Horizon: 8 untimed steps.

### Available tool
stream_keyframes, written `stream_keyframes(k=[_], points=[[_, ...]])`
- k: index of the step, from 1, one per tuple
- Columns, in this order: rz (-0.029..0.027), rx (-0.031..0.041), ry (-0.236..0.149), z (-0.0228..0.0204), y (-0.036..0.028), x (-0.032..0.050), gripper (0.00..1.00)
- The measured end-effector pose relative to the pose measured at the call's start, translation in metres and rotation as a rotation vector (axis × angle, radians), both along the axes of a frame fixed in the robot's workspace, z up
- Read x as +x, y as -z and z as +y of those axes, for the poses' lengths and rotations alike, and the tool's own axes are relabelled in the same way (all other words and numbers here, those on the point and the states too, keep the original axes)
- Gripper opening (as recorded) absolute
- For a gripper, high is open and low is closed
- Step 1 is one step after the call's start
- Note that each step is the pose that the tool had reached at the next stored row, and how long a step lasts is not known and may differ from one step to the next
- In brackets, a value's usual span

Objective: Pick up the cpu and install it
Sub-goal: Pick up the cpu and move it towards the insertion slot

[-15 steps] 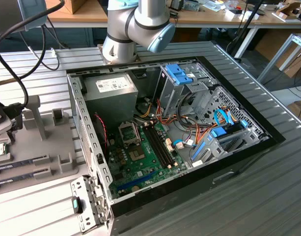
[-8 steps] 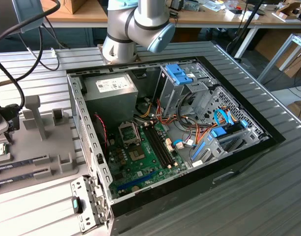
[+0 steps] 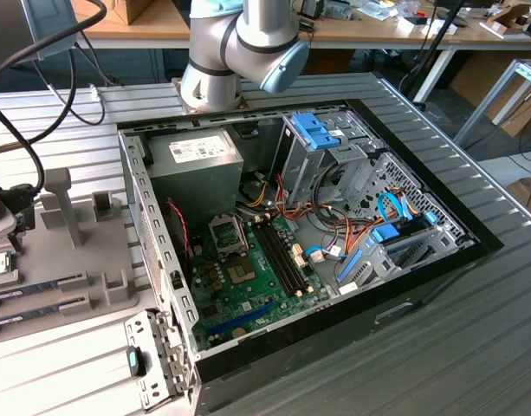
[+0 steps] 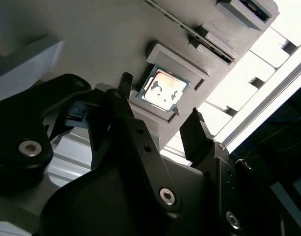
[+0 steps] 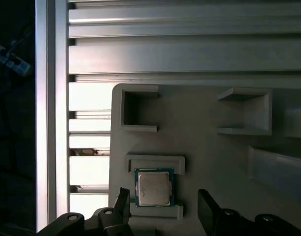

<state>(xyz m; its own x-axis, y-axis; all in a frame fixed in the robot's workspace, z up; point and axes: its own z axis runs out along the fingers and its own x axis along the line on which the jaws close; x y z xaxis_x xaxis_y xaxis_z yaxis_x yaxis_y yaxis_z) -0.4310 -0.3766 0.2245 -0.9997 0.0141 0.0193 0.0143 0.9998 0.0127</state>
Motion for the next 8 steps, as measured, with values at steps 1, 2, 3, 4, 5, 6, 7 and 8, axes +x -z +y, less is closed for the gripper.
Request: stream_keyframes(k=[1, 2, 3, 4, 5, 6, 7, 8], points=[[0.0, -0.0001, -0.003, 0.0, 0.0001, 0.0, 0.66], [0.0, 0.0, -0.005, 0.0, 0.0003, 0.0, 0.66], [0.0, 0.0, -0.009, 0.0, 0.0006, 0.0, 0.66], [0.0, 0.0, -0.011, 0.0, 0.0007, 0.0, 0.66], [0.0, -0.0001, -0.013, 0.0, 0.0008, 0.0, 0.66], [0.0, -0.0001, -0.016, 0.0, 0.0011, 0.0, 0.66], [-0.0001, 0.0, -0.019, 0.0, 0.0018, 0.0, 0.66], [-0.0001, 0.0, -0.019, 0.0, 0.0025, 0.0, 0.66]])
